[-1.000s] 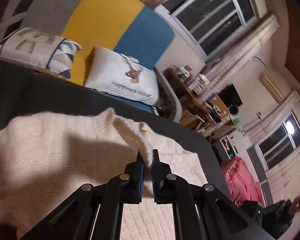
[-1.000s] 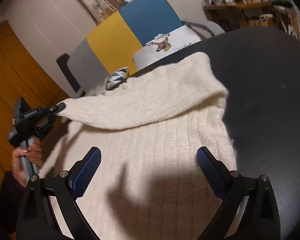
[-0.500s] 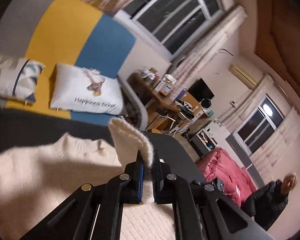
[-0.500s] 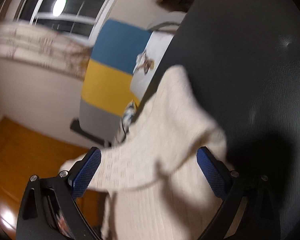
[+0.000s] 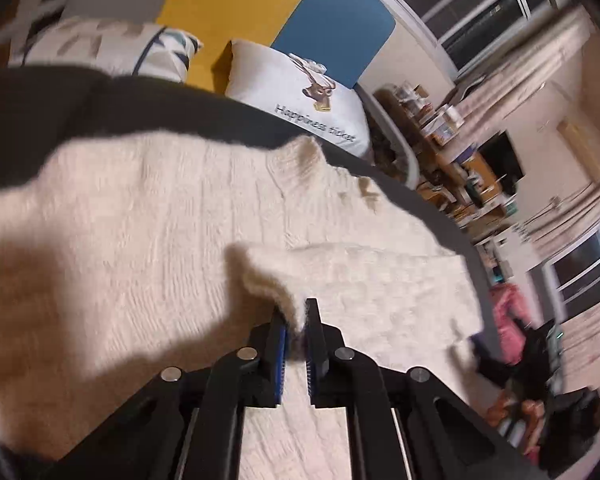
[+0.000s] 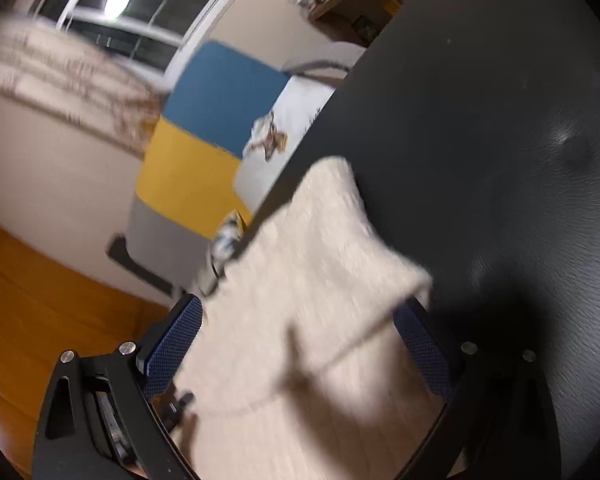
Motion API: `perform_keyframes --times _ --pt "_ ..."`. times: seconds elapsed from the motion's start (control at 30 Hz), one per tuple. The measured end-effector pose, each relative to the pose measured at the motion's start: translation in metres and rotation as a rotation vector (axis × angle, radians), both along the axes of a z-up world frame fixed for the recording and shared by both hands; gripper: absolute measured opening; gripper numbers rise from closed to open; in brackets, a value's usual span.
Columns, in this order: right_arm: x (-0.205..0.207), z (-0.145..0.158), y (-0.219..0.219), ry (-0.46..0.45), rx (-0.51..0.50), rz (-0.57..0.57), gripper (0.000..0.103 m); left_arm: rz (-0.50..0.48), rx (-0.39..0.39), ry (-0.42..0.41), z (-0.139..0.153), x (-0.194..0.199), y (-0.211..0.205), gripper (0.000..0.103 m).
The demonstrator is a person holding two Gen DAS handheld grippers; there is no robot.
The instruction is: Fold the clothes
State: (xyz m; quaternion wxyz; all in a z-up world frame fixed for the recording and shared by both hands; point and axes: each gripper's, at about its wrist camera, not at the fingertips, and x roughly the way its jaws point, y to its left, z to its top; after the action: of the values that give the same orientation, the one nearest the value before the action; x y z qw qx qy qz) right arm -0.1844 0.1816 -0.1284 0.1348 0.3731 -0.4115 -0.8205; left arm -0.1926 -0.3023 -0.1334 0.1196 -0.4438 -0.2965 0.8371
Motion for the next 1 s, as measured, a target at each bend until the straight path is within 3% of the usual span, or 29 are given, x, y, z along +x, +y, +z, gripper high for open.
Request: perform_keyframes --times 0.23,0.33,0.43,0.8,0.9,1.0 --pt "0.037 0.026 -0.045 0.041 0.245 0.209 0.098 0.082 0.223 0.018 0.0 0.032 -0.035 0.017" --pt "0.039 0.037 -0.085 0.082 0.431 0.304 0.098 0.096 0.259 0.001 -0.003 0.033 -0.044 0.017" --pt "0.03 0.038 -0.115 0.088 0.538 0.349 0.098 0.095 0.296 -0.034 -0.011 0.023 -0.047 0.017" --pt "-0.016 0.02 -0.125 0.008 0.495 0.288 0.098 0.058 0.39 -0.038 -0.025 -0.003 -0.034 0.017" --pt "-0.019 0.014 -0.122 0.001 0.484 0.282 0.098 0.024 0.368 -0.046 -0.024 -0.01 -0.025 0.017" --pt "-0.016 0.012 -0.124 0.014 0.507 0.296 0.098 0.005 0.279 -0.086 -0.026 -0.017 -0.019 0.017"
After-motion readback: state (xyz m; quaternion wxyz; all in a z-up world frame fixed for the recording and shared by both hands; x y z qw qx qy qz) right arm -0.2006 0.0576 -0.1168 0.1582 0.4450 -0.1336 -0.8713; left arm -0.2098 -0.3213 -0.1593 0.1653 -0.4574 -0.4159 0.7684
